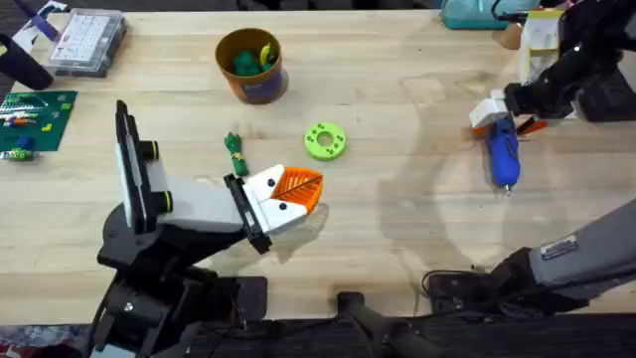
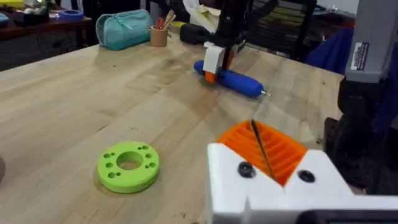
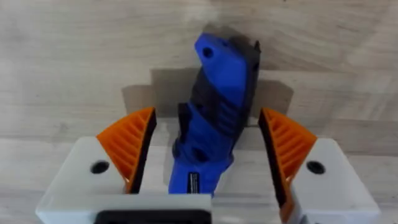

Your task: Pick up the gripper from the table and insert it into the empty holder that is missing its gripper. Then pick up a screw, insert it into the mounting hole, and use the screwdriver to tighten it. Finally, clean up the table by picking up the vegetable and placing it into the bucket.

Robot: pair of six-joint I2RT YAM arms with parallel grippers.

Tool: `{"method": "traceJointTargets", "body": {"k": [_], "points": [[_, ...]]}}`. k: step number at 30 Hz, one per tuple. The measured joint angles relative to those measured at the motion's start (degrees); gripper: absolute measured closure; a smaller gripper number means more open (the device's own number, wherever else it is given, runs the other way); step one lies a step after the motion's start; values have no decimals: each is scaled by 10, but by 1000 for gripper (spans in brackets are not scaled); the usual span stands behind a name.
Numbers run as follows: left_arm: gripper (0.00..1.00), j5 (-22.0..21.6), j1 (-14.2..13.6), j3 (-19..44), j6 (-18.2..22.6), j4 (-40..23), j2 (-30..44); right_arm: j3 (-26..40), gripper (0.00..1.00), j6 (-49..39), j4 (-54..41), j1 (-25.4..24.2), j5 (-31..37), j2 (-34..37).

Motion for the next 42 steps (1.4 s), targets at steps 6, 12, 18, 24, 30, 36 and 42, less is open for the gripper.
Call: {"method": "traceJointTargets", "body": {"k": [6,12,18,24,30,36,42], "points": [[981,0,0,0,0,0,0,0,12,30,19,0,2,15],[983,0,0,0,0,0,0,0,282,43,30,-1,10,16],[981,0,0,0,0,0,0,-1,975,42,33,-2,13,21],[983,0,0,0,0,0,0,-1,975,41,33,-2,13,21],[982,0,0,0,0,0,0,0,975,41,19,-2,11,19],[982,0,0,0,0,0,0,5,975,41,-7,-2,6,-13],[983,0,0,0,0,0,0,46,975,41,-19,-2,-6,-84]]}}
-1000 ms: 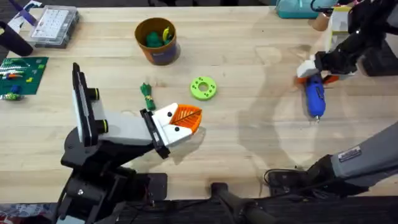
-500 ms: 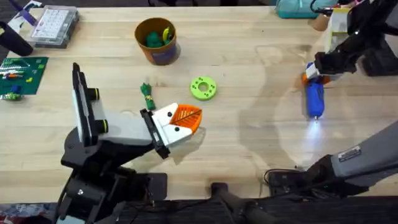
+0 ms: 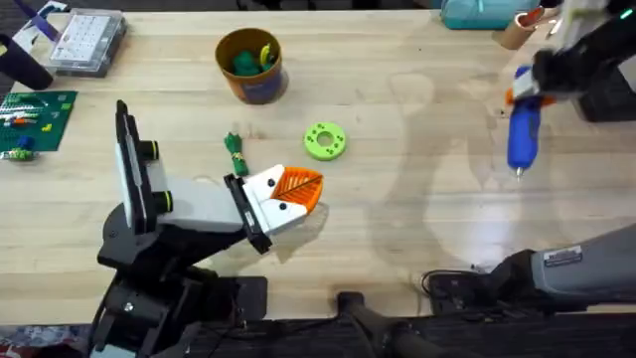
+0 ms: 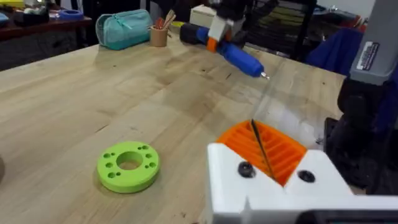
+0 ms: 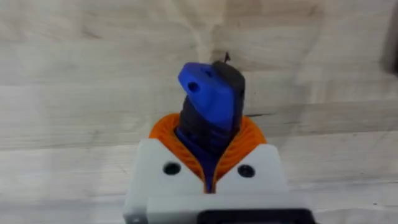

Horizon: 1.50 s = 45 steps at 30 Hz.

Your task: Pick up the gripper from the table and insert it into the empty holder that is missing its gripper. Then pick up a screw, insert it into the mounting hole, and use the screwdriver to tighten it. Finally, clean up the table by picking up the vegetable and placing it into the bucket.

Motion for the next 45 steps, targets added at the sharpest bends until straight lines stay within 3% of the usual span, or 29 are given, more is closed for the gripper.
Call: {"method": "traceJointTargets", "body": {"k": [9,16,29,45], "points": [[983,0,0,0,0,0,0,90,975,0,-7,0,-53,-84],[983,0,0,0,0,0,0,158,975,-5,-8,12,-148,-121],[983,0,0,0,0,-1,0,215,975,-5,39,206,-251,-128],[983,2,0,0,0,-1,0,219,975,35,223,336,-387,-128]]}}
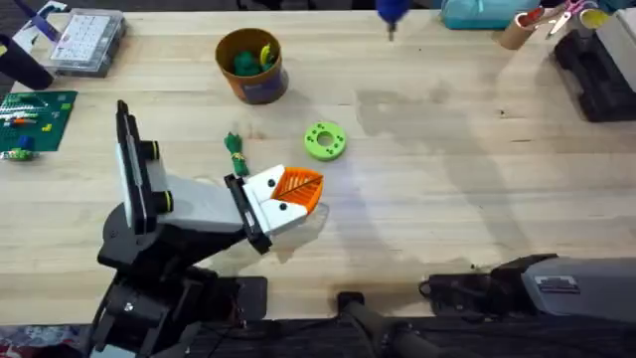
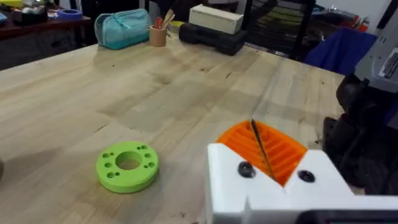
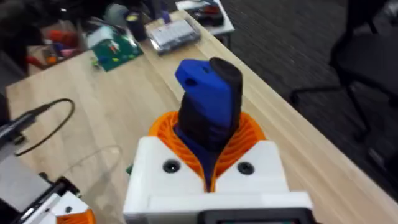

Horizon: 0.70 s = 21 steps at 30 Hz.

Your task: Pick up the gripper from the table and insert it into the empty holder that is missing its gripper. Then pick up a screw, insert it into the mounting hole, and use the screwdriver to tighten it. Finally, clean up the table by picking up the vegetable and placing it into the bucket.

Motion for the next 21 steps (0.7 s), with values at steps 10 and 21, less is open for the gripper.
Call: {"method": "traceJointTargets", "body": {"k": [10,21], "points": [[983,0,0,0,0,0,0,0,975,16,64,10,-132,0],[982,0,0,0,0,0,0,0,975,25,63,44,-165,-3]]}}
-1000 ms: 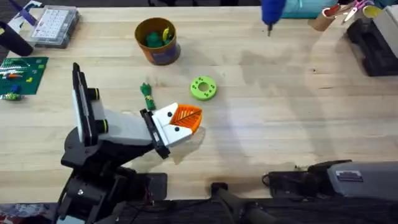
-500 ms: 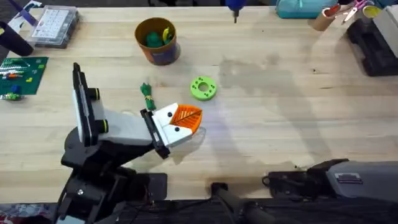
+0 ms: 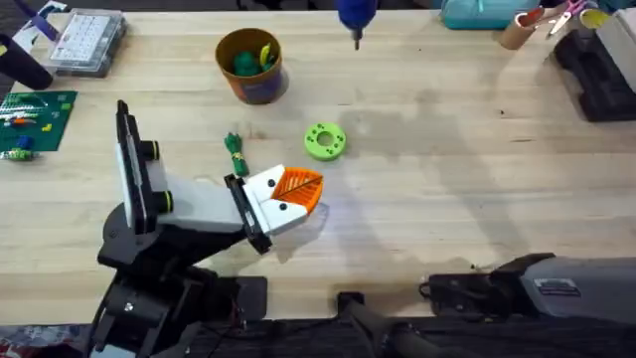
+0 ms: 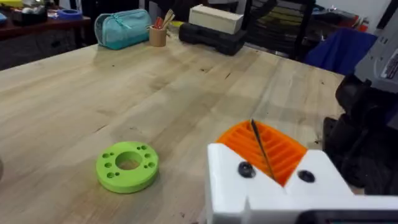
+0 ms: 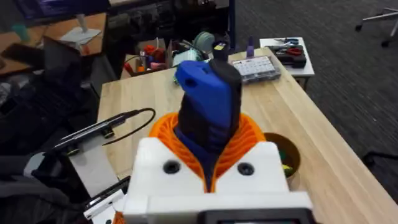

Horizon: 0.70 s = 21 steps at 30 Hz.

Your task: Pick up the gripper from the table and insert it into the empty holder that is missing its gripper. Then pick up a screw, insert it into the mounting hole, and use the screwdriver to tighten it. Finally, clean up the table by picking up the vegetable and placing it into the bucket.

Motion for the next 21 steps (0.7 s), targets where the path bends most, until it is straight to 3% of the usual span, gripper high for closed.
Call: {"method": "traceJointTargets", "body": {"k": [5,8,14,21], "points": [[983,0,0,0,0,0,0,-36,975,-11,24,15,-1,-37],[983,0,0,0,0,0,0,-85,975,-10,84,25,-3,-77],[982,0,0,0,0,0,0,-214,976,42,274,36,-13,-142],[983,0,0,0,0,0,0,-340,976,139,496,79,-16,-139]]}}
